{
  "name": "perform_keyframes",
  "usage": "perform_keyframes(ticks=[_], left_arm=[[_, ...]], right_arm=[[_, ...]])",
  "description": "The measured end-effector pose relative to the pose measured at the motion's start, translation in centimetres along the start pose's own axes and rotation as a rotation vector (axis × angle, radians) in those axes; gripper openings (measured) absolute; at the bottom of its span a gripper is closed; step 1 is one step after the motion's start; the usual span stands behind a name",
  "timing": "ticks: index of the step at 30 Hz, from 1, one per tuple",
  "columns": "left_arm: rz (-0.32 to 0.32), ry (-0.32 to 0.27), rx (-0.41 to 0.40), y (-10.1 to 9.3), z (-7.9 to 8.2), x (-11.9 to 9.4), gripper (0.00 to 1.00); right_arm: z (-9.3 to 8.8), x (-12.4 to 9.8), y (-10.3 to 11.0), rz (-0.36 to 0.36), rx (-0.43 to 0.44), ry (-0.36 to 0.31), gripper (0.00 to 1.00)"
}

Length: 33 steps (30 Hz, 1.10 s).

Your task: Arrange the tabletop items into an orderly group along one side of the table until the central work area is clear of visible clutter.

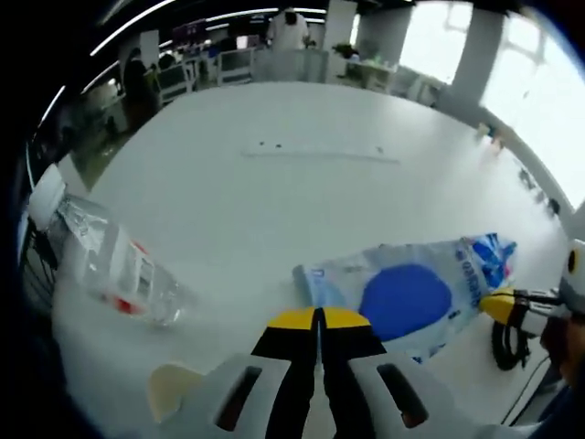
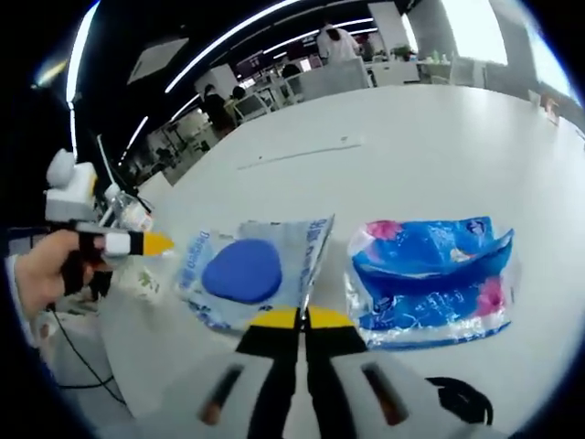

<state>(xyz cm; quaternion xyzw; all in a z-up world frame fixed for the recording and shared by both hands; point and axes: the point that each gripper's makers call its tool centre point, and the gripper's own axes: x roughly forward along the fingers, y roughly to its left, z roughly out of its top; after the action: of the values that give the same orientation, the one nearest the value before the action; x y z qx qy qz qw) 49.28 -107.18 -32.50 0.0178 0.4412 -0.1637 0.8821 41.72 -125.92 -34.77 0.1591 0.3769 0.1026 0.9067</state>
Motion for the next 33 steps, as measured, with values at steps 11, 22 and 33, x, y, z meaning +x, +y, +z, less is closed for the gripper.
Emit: perform_keyframes(ticks=[11,22,33], left_arm=[[-0.035,-0.048,-0.008,-1.2,-1.2,-1.1,0.0],[-0.095,-0.106,-0.039,-2.6,-1.0,-2.4,0.0],[-0.112,-0.182,0.035,-3.5,-0.5,-4.5,0.38]], right_arm=[[-1.8,0.7,-0.8,-0.101,0.021,0.013,0.0],[-2.1,0.0,-0.1,-0.059,-0.015,0.026,0.35],[-3.3,-2.7,2.6,0.029,-0.06,0.005,0.47]])
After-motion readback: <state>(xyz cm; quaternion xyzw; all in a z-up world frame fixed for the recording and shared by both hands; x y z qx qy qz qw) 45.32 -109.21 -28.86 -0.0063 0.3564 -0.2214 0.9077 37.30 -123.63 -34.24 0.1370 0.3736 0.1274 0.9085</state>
